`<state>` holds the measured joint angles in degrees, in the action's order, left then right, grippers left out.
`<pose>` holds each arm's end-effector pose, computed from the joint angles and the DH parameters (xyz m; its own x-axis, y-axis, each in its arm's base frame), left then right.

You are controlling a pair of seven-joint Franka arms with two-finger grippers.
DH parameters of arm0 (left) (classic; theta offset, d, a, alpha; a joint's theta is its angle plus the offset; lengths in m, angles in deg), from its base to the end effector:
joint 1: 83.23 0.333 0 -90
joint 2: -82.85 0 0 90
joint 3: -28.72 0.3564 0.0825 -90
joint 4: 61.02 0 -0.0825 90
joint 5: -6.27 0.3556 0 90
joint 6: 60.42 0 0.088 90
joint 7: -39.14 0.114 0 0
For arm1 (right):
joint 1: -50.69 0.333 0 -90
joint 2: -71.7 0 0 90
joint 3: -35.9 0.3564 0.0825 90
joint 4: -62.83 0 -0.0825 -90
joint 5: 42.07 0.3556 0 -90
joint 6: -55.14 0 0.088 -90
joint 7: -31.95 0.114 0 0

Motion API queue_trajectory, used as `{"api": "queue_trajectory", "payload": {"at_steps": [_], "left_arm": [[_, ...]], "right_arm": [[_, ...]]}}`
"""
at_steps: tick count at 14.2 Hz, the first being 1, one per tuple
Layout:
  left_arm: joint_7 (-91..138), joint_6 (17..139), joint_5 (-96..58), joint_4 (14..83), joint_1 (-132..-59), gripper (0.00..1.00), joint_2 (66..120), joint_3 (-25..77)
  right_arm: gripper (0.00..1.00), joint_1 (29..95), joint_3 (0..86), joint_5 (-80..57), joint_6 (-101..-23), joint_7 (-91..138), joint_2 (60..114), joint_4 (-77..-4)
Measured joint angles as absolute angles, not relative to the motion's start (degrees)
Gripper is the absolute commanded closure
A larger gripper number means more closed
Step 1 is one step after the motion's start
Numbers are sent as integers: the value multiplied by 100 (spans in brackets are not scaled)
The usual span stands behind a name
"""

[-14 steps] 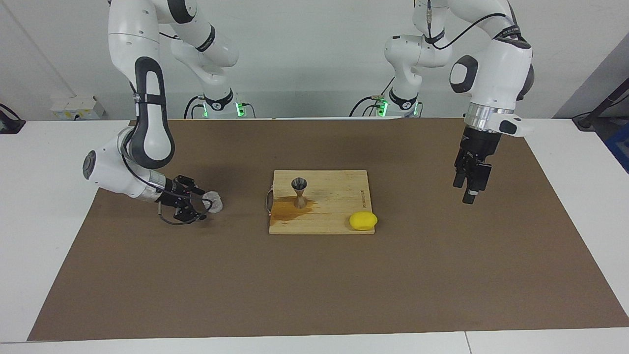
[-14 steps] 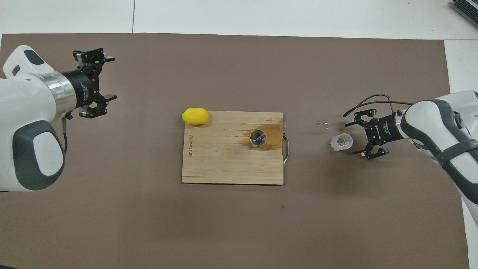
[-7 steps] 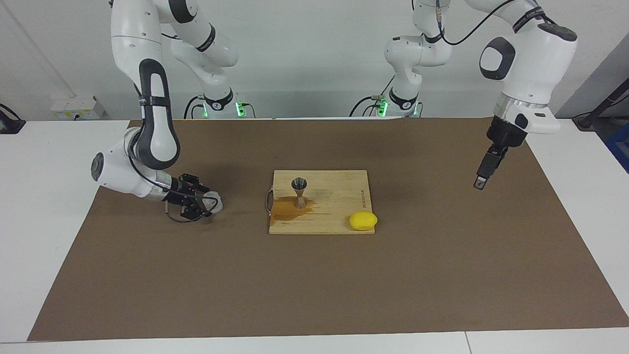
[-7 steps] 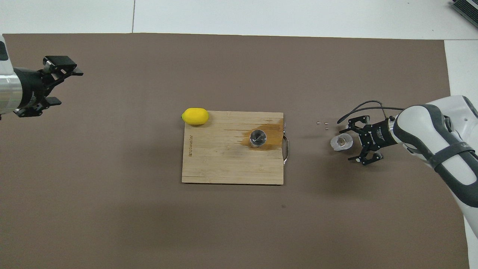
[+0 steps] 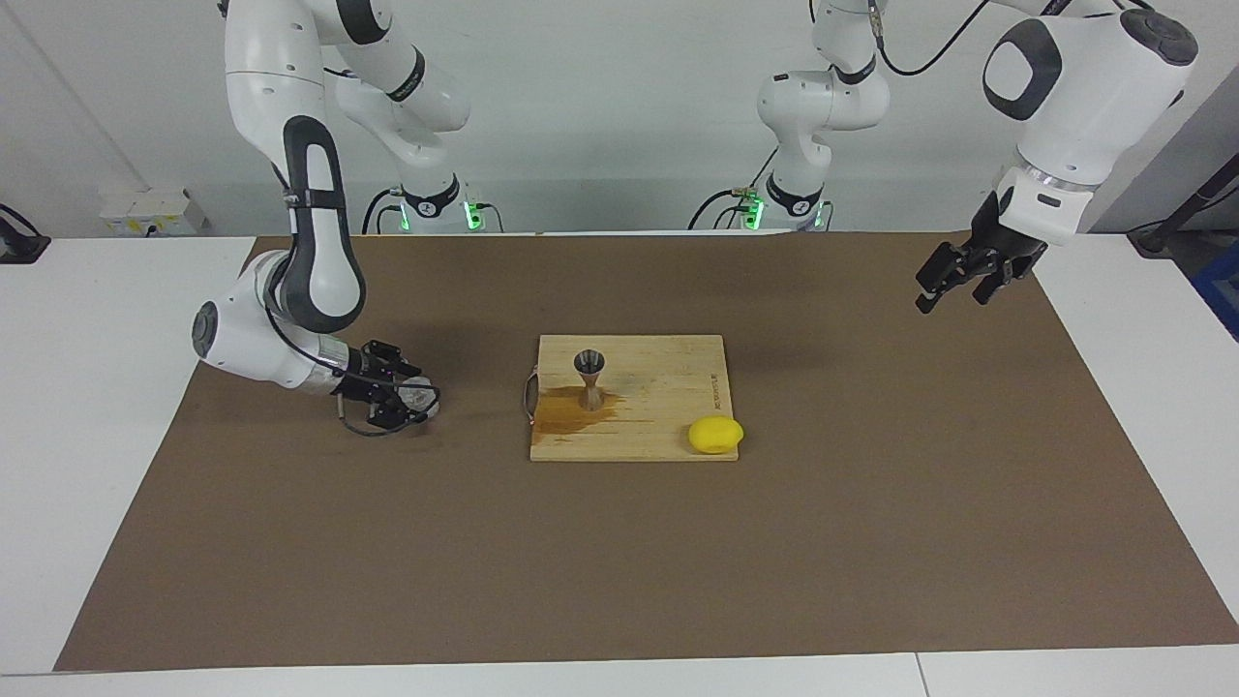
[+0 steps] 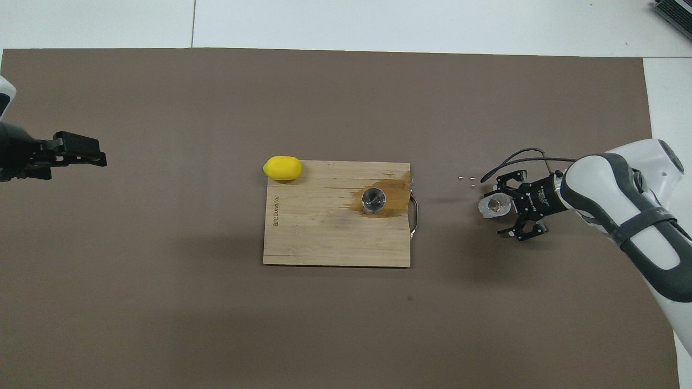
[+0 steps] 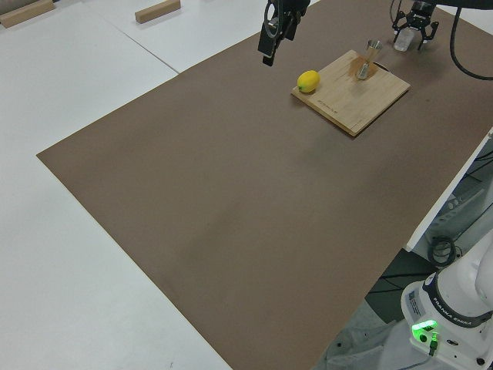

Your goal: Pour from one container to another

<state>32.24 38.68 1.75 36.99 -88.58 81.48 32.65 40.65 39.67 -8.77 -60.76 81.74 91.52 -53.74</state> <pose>0.5292 -0.0204 0.6223 0.9937 0.1076 0.0324 0.1045 -0.9909 0.0844 0.5541 -0.0271 0.3106 0.1780 -0.8060 -0.5645 -0.9669 -0.2500 0.0520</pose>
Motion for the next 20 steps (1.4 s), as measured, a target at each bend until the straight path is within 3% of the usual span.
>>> {"api": "queue_trajectory", "payload": {"at_steps": [2,3,13,20], "left_arm": [[3654,3362,270,3520,-8700,0,8134,3048],[3780,3181,289,3441,-8551,0,8124,2854],[4000,2431,471,2998,-8283,0,8091,2558],[4000,2434,471,3027,-8213,0,8091,2542]], "right_arm": [[88,4060,3965,-869,-6076,8119,9148,-5379],[100,4056,3963,-848,-6076,8117,9141,-5378],[100,4104,3970,-365,-6231,8492,8802,-5347],[100,5265,3988,-410,-7205,10391,8586,-5157]]}}
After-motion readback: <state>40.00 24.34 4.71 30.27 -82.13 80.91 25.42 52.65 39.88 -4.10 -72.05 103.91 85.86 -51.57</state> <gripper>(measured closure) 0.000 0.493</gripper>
